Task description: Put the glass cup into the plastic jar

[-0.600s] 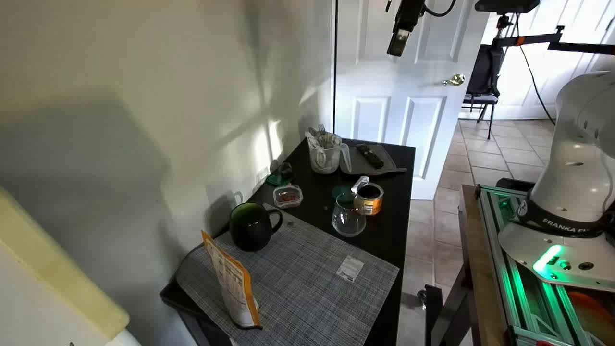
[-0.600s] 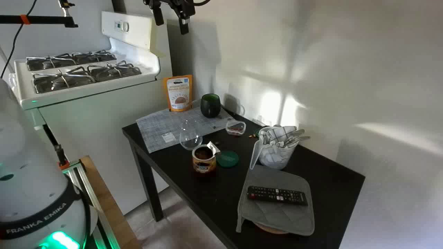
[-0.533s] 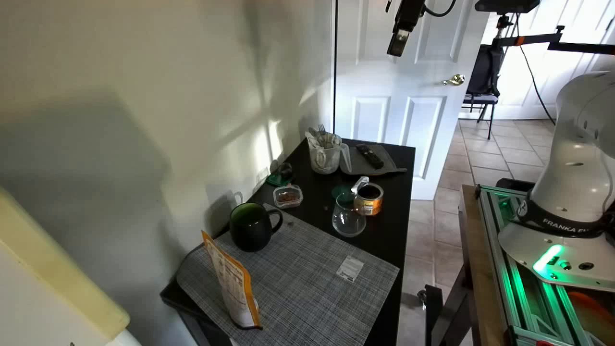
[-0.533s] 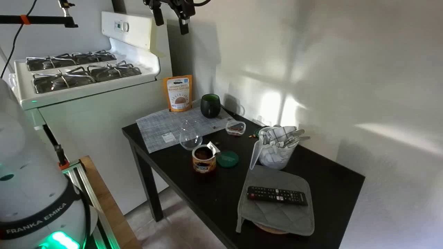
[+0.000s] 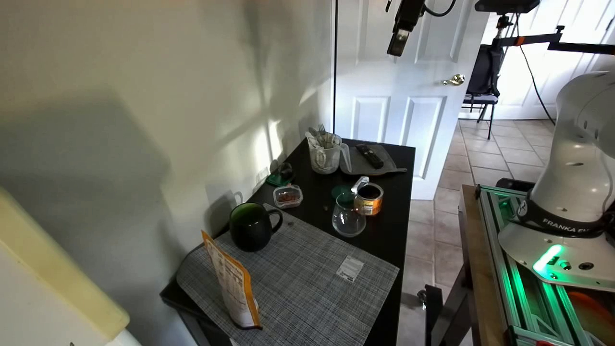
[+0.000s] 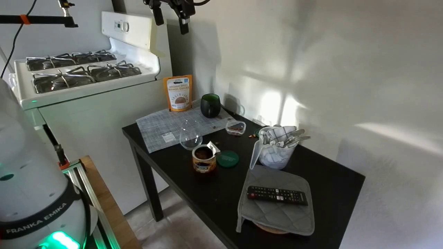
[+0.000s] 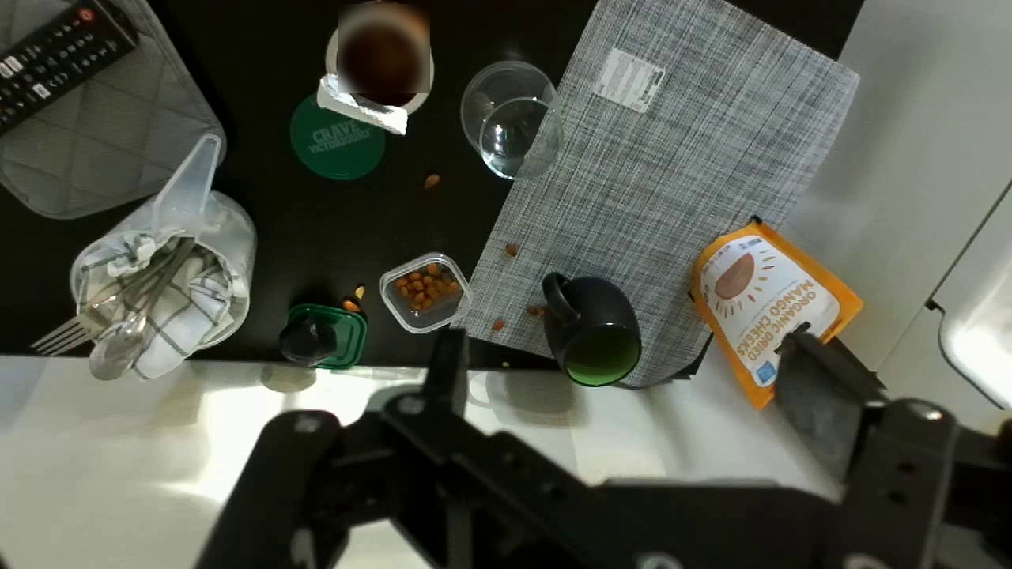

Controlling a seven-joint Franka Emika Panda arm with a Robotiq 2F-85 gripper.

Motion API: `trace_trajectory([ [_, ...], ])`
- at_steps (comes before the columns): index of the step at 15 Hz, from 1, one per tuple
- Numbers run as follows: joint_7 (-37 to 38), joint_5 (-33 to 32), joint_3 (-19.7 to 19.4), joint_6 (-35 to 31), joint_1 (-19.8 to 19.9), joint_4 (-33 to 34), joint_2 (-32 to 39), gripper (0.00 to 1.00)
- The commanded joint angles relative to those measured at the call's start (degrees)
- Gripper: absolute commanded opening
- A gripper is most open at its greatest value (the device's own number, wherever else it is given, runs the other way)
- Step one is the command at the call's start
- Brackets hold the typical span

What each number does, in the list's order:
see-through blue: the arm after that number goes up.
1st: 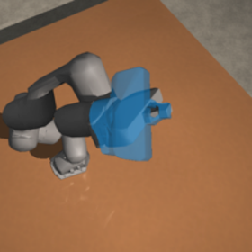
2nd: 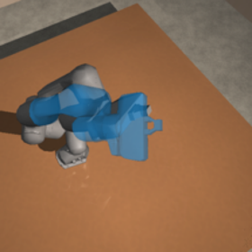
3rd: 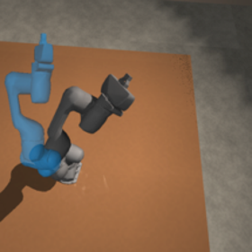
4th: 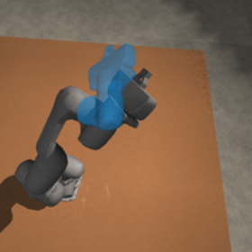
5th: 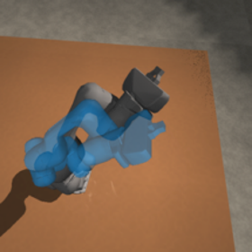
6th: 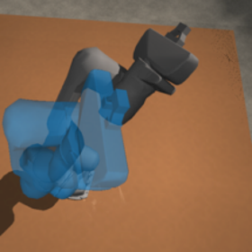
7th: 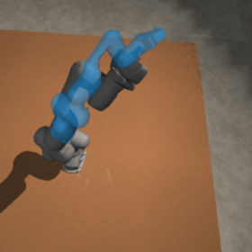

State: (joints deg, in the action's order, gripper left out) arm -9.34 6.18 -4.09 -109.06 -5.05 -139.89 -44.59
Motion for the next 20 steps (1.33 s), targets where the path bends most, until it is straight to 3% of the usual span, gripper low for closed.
trace_trajectory([
  [1,-0.3,0.3,0.4,0.1,0.5,0.1,0.1,1.00],
  [9,-0.3,0.3,0.4,0.1,0.5,0.1,0.1,1.00],
  [14,-0.3,1.0,-0.3,-4.7,0.9,-0.8,8.2,1.00],
  [20,-9.9,7.4,-5.7,-7.9,0.0,1.1,22.3,1.00],
])
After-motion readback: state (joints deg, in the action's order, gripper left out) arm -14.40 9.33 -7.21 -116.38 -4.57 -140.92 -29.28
